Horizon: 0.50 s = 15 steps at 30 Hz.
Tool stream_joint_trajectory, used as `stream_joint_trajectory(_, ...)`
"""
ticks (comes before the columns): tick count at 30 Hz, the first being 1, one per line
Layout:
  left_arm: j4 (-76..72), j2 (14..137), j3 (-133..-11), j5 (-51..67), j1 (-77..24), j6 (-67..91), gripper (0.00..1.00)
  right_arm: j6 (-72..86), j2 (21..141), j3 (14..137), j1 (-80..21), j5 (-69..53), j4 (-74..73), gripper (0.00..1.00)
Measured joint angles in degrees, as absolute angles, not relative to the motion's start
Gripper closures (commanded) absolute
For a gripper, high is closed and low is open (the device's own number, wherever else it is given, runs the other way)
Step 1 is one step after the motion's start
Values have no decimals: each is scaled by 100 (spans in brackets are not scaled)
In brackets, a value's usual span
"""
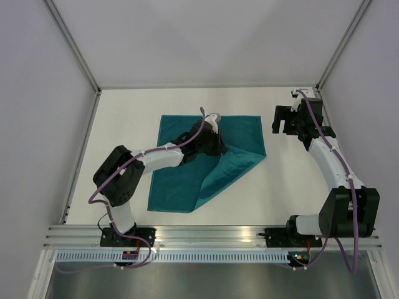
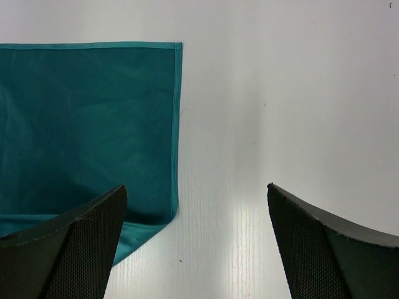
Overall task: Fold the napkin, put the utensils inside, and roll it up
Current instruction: Fold the napkin
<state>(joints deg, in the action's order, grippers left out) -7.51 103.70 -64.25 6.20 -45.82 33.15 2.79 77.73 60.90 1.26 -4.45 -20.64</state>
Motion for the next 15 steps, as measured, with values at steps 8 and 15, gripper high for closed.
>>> stream_joint_trajectory(8, -764, 10363, -6265, 1105, -3435, 3562, 98, 276, 7773, 6090, 126, -449, -2064, 2)
stream_joint_trajectory(15, -766, 10363, -6259, 1389, -2692, 3688, 98, 276, 7773, 6090, 126, -467, -2067, 2)
